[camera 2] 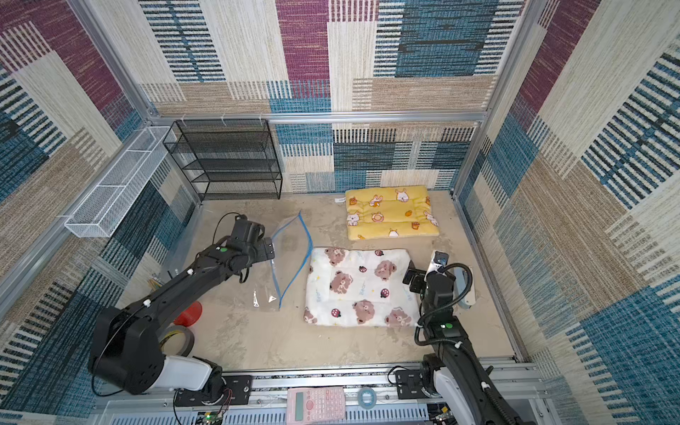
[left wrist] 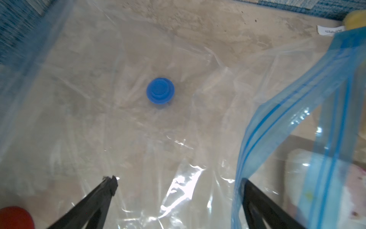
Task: Take the blanket out of the vacuum bag
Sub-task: Adjust the blanket at the center of the board, then reset both arms
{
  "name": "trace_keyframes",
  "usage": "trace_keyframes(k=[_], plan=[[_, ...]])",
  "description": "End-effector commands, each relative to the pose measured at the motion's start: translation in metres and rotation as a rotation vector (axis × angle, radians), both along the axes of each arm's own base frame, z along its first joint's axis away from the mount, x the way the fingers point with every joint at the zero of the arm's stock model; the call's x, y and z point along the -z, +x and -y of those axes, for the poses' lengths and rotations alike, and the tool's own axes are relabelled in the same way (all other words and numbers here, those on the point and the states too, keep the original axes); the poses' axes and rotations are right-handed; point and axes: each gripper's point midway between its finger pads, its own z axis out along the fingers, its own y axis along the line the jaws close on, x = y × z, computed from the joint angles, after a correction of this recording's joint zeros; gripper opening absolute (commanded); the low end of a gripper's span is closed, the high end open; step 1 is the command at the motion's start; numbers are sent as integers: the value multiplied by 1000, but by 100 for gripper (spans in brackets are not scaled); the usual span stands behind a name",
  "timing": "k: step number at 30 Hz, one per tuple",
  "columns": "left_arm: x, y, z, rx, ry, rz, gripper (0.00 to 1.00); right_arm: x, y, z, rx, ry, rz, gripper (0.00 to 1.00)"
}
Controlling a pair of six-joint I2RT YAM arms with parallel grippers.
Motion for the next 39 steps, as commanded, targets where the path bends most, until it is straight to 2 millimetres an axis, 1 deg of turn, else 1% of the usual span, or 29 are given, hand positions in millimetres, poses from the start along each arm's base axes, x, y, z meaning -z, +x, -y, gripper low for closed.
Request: trace_keyframes(k=[1,4,5,6,8,9,10,12,13,15,17,18,19,20,21,23,24,25,26,27,28,29,30,31,32,33,35,36,39], plan=[[-39,13,-20,1,166,335,99,-52,3,2,7,-55,285,99],[-27,-1,-46,-74,287,351,100,-24,21,1,3,-65,175,99],[-26,-6,-55,-124,308,332,100,-17,25,1,8,-66,155,99],[-27,-6,-56,-133,300,329,100,-15,29,2,12,-67,155,99],[-28,0,-45,-34,326,362,100,-13,39,3,21,-73,133,99],[-24,2,-41,7,344,376,100,-16,43,2,21,-78,149,99],[-21,4,-42,12,357,383,100,-20,45,2,20,-85,175,99],[-8,9,-53,-26,377,362,94,-23,51,1,18,-98,201,99],[2,11,-55,-21,388,335,93,-25,55,1,18,-101,215,99],[16,22,-52,24,393,324,93,-28,61,-2,5,-120,241,99],[22,32,-46,82,421,297,94,-25,64,-1,7,-134,251,99],[24,36,-48,90,421,286,94,-18,68,1,22,-128,241,99],[24,38,-51,83,427,292,95,-19,71,0,13,-131,248,99],[26,41,-54,83,418,315,98,-14,73,0,5,-123,215,99],[32,40,-65,51,395,298,99,-14,73,1,0,-120,215,99],[35,42,-79,32,283,283,98,-10,71,-6,-48,-125,220,99],[38,43,-86,29,228,293,98,-11,67,-6,-51,-130,261,99],[40,42,-88,45,179,287,98,-13,65,-3,-31,-128,274,99],[41,41,-87,58,165,291,99,-8,70,-3,-32,-116,224,99],[40,41,-84,76,166,310,99,-4,75,-1,-28,-116,208,99],[40,38,-81,98,158,316,99,-8,76,0,-24,-115,235,99],[41,37,-78,115,150,325,99,-4,77,0,-30,-106,204,99],[44,36,-75,137,131,333,99,-2,79,1,-37,-99,192,99],[50,37,-76,150,97,324,99,-5,77,2,-35,-101,215,99],[53,40,-79,155,85,340,99,-4,78,1,-36,-98,202,99],[52,40,-78,161,66,337,96,-3,78,1,-38,-99,199,99],[55,39,-79,160,59,308,84,-4,77,2,-36,-99,203,99],[52,40,-80,160,67,339,99,-4,77,1,-37,-100,203,99],[52,38,-79,159,67,337,100,-4,77,2,-36,-100,204,99]])
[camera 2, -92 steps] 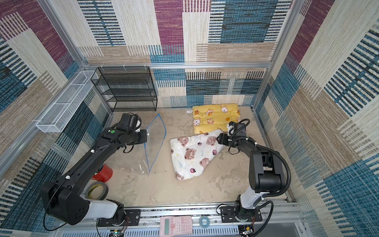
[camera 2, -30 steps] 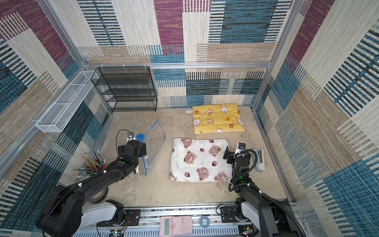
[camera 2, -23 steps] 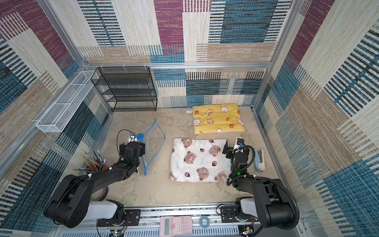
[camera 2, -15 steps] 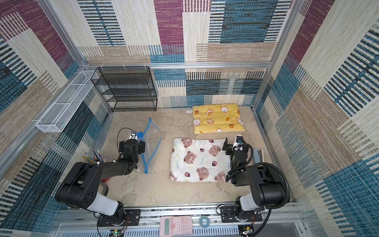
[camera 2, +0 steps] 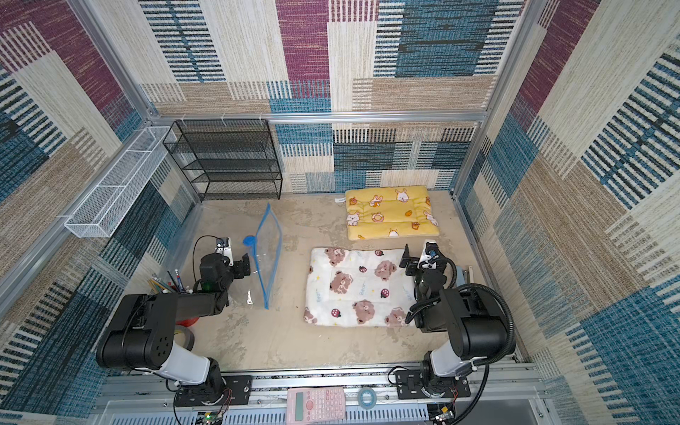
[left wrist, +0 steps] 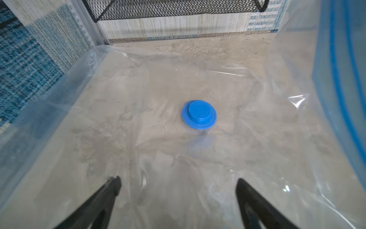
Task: Take the blanket out of the vacuum bag
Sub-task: Reset both arms
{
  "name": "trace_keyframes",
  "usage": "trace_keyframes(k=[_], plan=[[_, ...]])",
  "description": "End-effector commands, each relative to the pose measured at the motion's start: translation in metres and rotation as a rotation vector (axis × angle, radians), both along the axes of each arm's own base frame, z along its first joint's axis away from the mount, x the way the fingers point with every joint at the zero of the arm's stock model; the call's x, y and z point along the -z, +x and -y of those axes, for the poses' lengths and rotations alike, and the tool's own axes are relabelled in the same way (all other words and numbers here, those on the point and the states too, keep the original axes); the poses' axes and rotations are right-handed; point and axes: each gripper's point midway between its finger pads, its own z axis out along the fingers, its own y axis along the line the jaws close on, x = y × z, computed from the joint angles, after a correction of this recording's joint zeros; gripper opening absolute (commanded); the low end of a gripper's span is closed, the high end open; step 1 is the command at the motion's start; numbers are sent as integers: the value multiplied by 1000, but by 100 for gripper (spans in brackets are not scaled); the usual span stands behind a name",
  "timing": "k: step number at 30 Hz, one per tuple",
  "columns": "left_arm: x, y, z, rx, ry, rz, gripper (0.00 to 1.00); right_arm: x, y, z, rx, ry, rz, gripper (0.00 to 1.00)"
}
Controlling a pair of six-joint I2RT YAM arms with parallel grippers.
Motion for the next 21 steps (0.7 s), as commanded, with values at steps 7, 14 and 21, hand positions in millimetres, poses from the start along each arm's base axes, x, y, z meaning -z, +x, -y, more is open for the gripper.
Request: trace_keyframes(k=[7,14,21], plan=[[-11,4,5,25,-23,55,100,-6,1,-3,-15,4,24,99],[-11,4,5,26,-23,54,100,-4,3,-2,-14,6,12,99],[-12,2,5,23,-19,62,100,-7,1,-6,-47,2,23,99]])
